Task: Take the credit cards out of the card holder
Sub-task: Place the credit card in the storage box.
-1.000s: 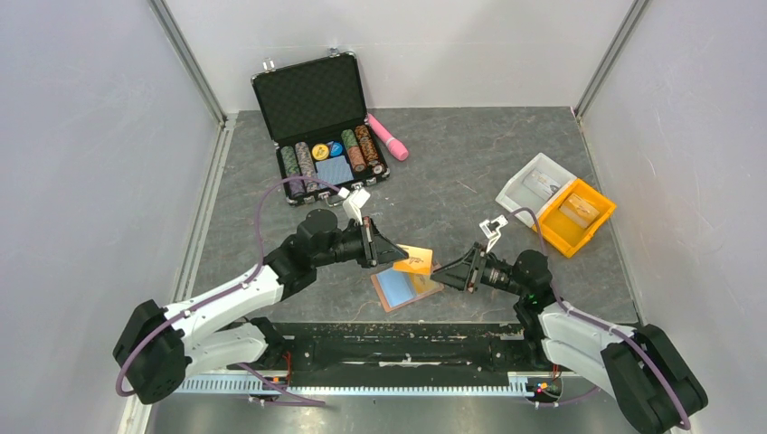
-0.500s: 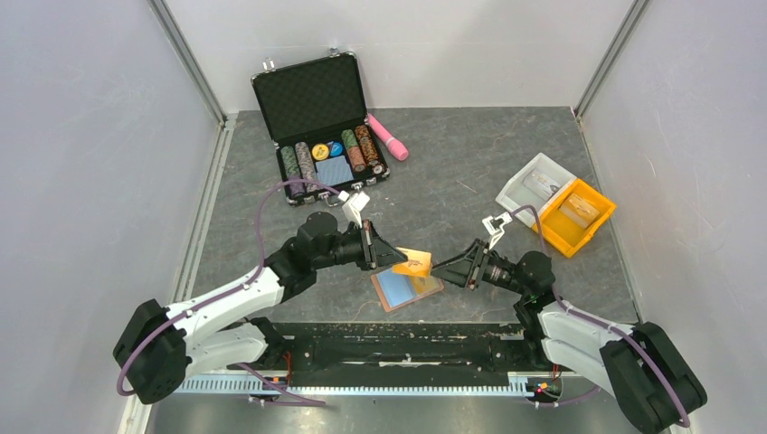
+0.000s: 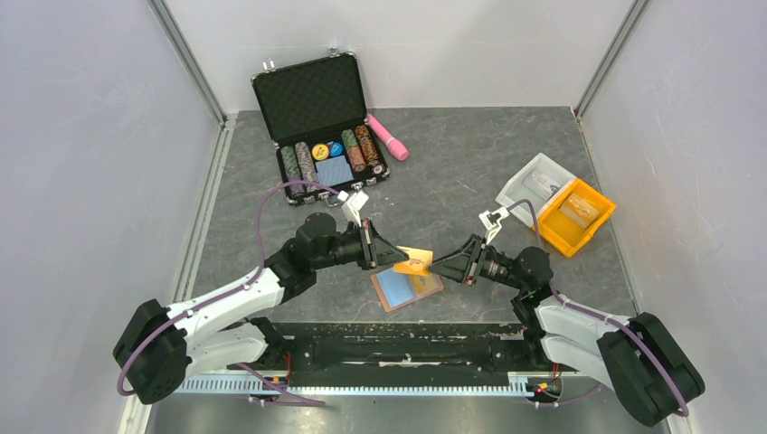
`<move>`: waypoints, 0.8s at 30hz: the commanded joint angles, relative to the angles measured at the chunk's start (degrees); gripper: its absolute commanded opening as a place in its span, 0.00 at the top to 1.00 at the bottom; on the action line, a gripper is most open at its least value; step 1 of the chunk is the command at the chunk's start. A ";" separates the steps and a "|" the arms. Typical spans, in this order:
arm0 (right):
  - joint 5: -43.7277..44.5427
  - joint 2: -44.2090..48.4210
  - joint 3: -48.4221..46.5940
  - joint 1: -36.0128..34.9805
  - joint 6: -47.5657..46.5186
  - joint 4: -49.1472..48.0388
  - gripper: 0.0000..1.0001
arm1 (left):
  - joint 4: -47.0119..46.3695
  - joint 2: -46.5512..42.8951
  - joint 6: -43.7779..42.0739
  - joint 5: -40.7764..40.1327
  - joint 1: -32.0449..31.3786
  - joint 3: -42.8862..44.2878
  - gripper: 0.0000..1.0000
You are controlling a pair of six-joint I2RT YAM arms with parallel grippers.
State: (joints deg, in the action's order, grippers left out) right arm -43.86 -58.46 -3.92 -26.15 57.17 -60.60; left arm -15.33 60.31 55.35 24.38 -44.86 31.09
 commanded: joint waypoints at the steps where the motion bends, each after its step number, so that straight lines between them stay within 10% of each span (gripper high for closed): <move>1: -0.54 -1.11 -1.96 -0.44 1.82 -7.01 0.78 | -3.98 0.02 2.04 1.33 -0.23 -0.16 0.98; 4: 0.16 -1.78 -1.67 -0.48 3.52 -10.63 1.00 | -3.81 0.04 1.72 1.26 -0.21 -0.39 0.88; 12: 2.02 -2.81 -8.02 4.17 -0.84 -1.29 1.00 | 8.62 -4.30 -4.21 -4.33 -0.18 1.82 0.00; 18: 0.11 -3.18 -14.88 13.07 -6.43 11.64 1.00 | 22.93 -8.40 -12.46 -9.19 -0.14 6.76 0.00; 24: 3.86 -3.53 -27.64 29.13 -27.12 45.78 1.00 | 45.18 -10.31 -24.41 -17.58 -0.14 16.54 0.00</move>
State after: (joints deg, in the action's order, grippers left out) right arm -43.07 -61.63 -23.86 -4.51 44.12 -35.20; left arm 15.73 51.46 41.04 13.02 -44.84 41.45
